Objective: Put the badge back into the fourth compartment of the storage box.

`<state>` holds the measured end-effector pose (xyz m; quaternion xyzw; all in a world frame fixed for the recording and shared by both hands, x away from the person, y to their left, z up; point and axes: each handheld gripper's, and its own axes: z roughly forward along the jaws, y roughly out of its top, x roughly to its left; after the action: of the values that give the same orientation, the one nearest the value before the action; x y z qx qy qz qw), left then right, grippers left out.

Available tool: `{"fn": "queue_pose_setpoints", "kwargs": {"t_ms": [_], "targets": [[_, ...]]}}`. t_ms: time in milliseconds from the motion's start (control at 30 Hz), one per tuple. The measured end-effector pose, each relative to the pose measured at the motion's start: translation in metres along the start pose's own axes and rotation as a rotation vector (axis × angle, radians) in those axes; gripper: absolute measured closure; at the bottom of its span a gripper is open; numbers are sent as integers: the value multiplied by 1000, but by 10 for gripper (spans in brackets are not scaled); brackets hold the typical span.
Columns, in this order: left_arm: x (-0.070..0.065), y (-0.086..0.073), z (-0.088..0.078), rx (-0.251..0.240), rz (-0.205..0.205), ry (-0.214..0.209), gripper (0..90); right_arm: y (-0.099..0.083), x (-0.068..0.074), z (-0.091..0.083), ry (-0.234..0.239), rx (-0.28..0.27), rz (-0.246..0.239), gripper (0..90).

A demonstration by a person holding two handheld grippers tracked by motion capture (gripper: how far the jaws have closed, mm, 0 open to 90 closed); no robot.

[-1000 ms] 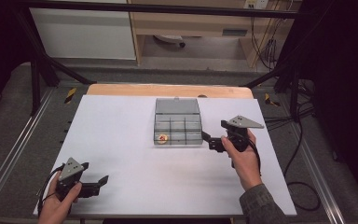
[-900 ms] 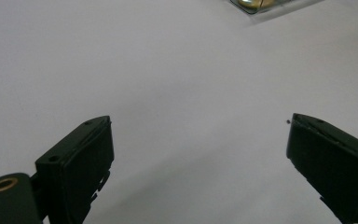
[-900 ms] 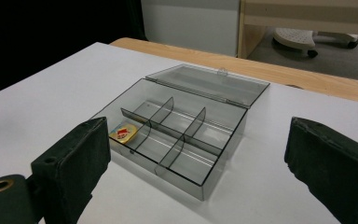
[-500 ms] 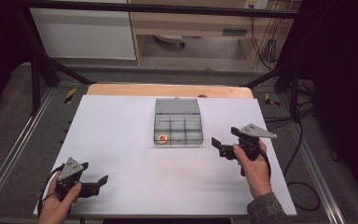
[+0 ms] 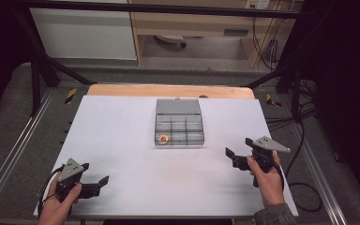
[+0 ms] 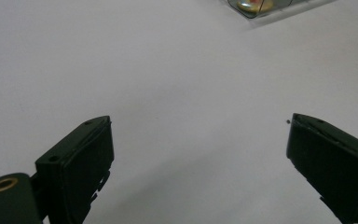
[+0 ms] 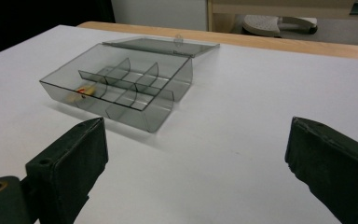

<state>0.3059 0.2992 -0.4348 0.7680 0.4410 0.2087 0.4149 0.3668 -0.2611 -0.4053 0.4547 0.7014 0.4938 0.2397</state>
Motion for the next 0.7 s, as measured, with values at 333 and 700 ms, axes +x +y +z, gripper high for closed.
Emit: {"fn": "queue_pose_setpoints", "kwargs": {"t_ms": [333,700], "targets": [[-1,1,0,-6,-1,-8,74,-28,-8,4,-23,45,17,51],[-1,1,0,-8,0,-10,75,-39,11,34,14,159,-19,43]]}}
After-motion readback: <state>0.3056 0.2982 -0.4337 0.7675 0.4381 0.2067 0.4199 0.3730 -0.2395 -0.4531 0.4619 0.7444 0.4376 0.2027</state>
